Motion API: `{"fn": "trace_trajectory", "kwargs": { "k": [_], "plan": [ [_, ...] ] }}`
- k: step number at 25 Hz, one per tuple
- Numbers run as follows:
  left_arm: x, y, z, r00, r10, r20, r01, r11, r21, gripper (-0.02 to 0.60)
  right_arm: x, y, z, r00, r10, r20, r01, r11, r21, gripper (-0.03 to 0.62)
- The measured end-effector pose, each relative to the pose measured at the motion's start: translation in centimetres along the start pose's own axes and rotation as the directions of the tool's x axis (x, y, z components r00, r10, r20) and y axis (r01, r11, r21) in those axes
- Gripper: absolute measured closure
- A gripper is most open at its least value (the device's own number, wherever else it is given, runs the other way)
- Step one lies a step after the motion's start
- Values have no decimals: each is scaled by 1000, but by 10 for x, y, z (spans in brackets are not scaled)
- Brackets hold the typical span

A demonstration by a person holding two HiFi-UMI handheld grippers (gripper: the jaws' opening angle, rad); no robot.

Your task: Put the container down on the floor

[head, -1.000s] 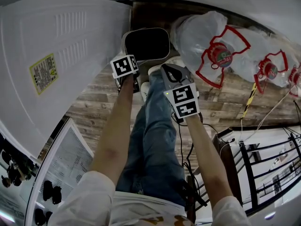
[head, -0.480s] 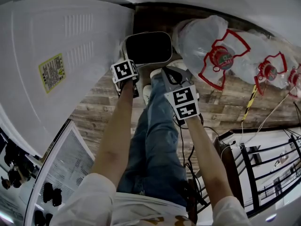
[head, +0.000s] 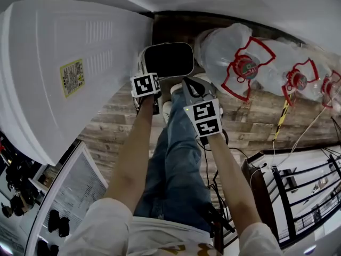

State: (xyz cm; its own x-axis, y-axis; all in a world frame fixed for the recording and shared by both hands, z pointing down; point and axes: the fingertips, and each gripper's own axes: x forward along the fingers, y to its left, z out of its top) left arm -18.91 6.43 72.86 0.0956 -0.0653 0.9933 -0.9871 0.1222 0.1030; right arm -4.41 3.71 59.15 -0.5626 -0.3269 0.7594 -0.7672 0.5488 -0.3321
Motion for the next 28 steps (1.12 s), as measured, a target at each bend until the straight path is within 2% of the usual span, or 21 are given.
{"fn": "trace_trajectory", "kwargs": {
  "k": [6, 10, 14, 18, 25, 28],
  "plan": [
    [-28, -19, 26, 994, -43, 103, 35, 996, 78, 467, -19, -2, 7, 999, -37, 17, 37, 999, 23, 568],
    [-56, -42, 38, 977, -133, 165, 114, 987, 116, 502, -36, 1, 13, 999, -45, 24, 46, 999, -5, 568],
    [-88, -65, 45, 958, -206, 200, 175, 971, 162, 577, -61, -2, 24, 996, -71, 51, 71, 997, 13, 568],
    [-131, -86, 49, 935, -269, 232, 228, 955, 190, 580, -86, -1, 38, 993, -95, 68, 94, 995, 17, 568],
    [-195, -102, 70, 900, -305, 312, 253, 947, 197, 580, -124, 9, 69, 987, -126, 103, 127, 992, 4, 568],
    [-218, -105, 78, 882, -323, 344, 271, 943, 191, 580, -141, 4, 79, 980, -152, 128, 147, 988, 50, 568]
  ]
}}
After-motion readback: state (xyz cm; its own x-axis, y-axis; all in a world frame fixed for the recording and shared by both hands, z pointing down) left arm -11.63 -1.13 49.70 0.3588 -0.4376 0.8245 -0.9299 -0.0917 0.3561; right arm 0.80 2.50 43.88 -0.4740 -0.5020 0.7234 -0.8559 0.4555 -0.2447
